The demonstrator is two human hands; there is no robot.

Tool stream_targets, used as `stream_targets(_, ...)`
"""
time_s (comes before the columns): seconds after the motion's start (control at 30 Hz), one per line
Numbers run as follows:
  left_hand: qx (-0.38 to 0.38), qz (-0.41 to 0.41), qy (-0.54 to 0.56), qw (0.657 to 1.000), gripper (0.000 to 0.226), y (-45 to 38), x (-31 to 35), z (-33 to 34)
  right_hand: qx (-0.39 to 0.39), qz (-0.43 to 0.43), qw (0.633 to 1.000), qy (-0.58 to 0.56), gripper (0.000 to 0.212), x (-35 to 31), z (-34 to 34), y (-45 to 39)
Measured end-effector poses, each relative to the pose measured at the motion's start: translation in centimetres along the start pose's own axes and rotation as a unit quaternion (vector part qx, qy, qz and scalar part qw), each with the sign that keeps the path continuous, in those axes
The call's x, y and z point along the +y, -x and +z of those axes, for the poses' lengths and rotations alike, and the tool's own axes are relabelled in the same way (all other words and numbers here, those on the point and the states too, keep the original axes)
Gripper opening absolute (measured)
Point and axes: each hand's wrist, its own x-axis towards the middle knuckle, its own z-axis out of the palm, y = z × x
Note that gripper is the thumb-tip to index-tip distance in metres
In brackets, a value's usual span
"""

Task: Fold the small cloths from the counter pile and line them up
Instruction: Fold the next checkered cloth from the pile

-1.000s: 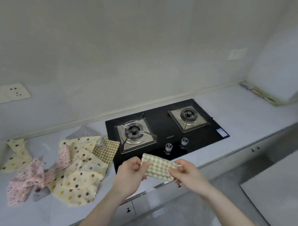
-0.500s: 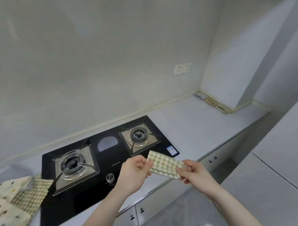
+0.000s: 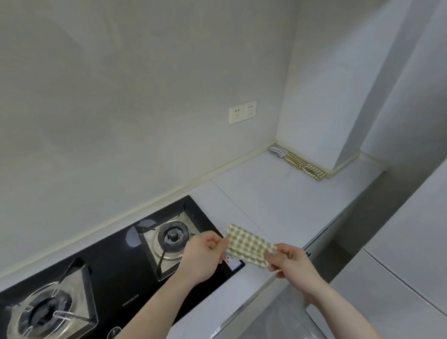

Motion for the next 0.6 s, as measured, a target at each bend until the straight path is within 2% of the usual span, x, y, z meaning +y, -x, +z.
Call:
stream_targets(0.1,-0.044,0.002,0.004,0.999,0.025,-3.7,1.3,1.3,0.034,0.008,0.999,-0.023,0.011,-0.4,-2.2,-2.8)
stream_targets(0.2,-0.057,0.011,0.000,0.998,0.022,-6.9,2.7,2.3,0.078,0.027,0.994,-0.067,0.008,-0.3,-4.3,-5.8)
stream_targets(0.47,-0.044,0.021,-0.043,0.998,0.018,-14.7,5.5,3.8,0.205,0.103,0.959,-0.164,0.029,1.8,-12.2,-16.5)
stream_targets(0.6,-0.053,0.013,-0.058,0.997,0.016,-19.1,7.0,6.3,0.251,0.137,0.936,-0.207,0.016,2.9,-17.7,-22.6)
